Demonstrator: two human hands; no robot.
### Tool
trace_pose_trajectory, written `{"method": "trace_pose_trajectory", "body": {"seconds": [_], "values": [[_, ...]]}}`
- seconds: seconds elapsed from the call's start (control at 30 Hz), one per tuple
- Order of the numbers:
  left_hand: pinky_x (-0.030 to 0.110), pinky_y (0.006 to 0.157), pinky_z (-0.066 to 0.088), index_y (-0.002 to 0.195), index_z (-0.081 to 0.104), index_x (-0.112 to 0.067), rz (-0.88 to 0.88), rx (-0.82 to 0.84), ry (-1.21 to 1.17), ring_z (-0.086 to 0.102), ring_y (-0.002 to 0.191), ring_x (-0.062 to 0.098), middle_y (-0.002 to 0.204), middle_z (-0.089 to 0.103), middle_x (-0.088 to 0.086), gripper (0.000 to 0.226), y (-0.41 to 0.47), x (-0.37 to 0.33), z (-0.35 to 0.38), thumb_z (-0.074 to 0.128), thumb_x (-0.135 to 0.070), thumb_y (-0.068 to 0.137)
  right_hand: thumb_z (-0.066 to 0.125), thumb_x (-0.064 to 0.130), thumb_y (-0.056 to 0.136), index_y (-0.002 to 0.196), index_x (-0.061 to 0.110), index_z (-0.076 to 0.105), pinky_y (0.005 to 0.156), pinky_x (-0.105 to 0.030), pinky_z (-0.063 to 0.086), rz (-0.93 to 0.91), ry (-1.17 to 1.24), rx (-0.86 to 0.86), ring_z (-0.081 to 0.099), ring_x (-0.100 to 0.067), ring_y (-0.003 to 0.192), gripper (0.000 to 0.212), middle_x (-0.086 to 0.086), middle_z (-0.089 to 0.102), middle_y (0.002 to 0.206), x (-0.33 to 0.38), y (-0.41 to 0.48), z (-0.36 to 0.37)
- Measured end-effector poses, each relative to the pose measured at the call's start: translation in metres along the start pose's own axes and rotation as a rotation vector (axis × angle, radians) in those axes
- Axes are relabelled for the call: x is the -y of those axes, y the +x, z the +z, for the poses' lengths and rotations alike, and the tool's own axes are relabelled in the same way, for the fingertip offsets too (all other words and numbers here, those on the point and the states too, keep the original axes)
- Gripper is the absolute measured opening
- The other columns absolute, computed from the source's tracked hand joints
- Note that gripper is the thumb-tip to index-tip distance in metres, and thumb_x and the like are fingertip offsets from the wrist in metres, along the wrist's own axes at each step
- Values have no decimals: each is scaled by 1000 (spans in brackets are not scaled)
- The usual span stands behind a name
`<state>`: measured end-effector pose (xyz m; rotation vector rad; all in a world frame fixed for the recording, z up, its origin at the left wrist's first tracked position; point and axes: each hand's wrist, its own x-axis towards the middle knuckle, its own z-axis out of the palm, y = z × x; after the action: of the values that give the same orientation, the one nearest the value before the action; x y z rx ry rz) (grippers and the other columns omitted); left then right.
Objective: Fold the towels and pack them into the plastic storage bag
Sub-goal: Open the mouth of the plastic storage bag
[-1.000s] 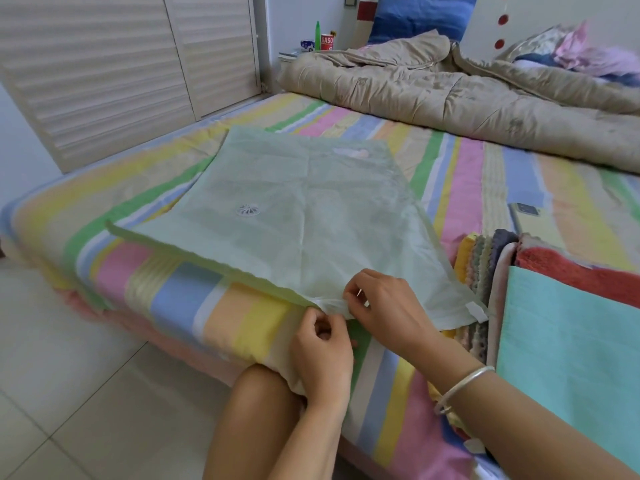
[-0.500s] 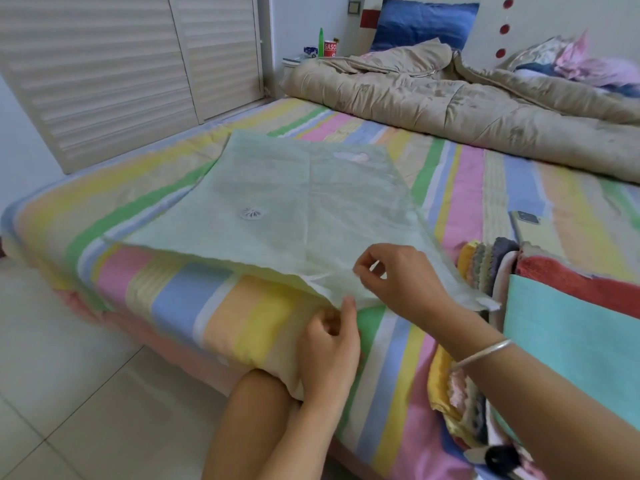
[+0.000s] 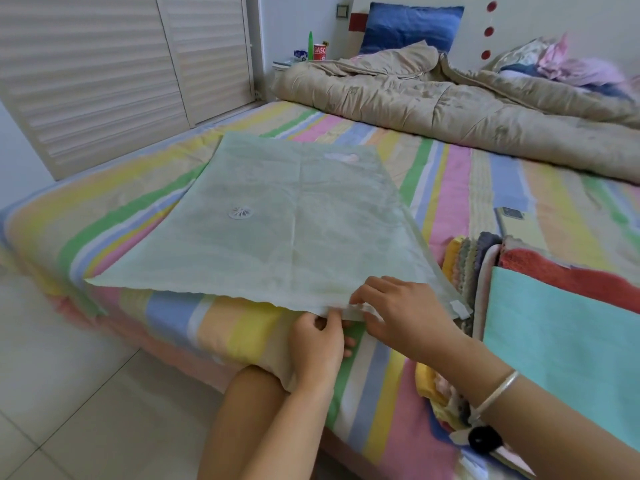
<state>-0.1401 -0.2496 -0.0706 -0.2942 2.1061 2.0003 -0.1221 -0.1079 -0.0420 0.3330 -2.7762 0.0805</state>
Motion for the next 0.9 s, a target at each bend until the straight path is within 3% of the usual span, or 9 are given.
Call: {"method": "trace_pose_trajectory", "body": {"seconds": [0.1, 0.2, 0.37, 0.53, 0.73, 0.9], "values": [[30, 52, 51, 75, 65, -4, 42, -13, 72, 58, 41, 12, 51, 64, 3, 34, -1, 4, 1, 56, -30, 95, 69, 23, 67, 80, 25, 65, 41, -22, 31, 41, -101, -18, 61, -16, 66, 14, 9, 61, 75, -4, -7, 0], [37, 58, 56, 70, 64, -7, 61, -22, 147, 64, 49, 19, 54, 66, 4, 38, 1, 6, 3, 57, -36, 93, 70, 15, 73, 67, 19, 58, 38, -30, 40, 67, -161, -26, 56, -22, 57, 13, 2, 55, 64, -11, 4, -5], [45, 65, 57, 67, 63, -8, 49, -18, 246, 67, 61, 31, 60, 68, 7, 43, 5, 10, 4, 52, -49, 77, 53, 24, 91, 90, 18, 64, 59, -33, 39, 182, -193, -42, 62, -29, 86, 13, -2, 64, 93, -35, 58, -46], [35, 55, 53, 69, 63, 1, 69, 33, 307, 55, 34, 12, 44, 60, 4, 35, 4, 12, 0, 56, -25, 91, 54, 26, 93, 94, 19, 65, 61, -32, 38, 224, -226, -136, 61, -29, 87, 13, -1, 64, 96, -60, 95, -80], [34, 54, 55, 67, 62, -7, 105, 58, 382, 54, 33, 11, 49, 64, 6, 34, 6, 14, -3, 55, -27, 93, 57, 23, 89, 91, 16, 67, 62, -35, 41, 368, -172, -401, 61, -36, 84, 12, -6, 68, 95, -82, 105, -109], [34, 60, 57, 64, 62, -12, 85, 83, 425, 57, 36, 12, 43, 62, 3, 32, 9, 13, -5, 54, -27, 91, 59, 23, 88, 89, 17, 67, 61, -30, 35, 434, -124, -428, 61, -32, 85, 10, -4, 68, 92, -86, 95, -114]]}}
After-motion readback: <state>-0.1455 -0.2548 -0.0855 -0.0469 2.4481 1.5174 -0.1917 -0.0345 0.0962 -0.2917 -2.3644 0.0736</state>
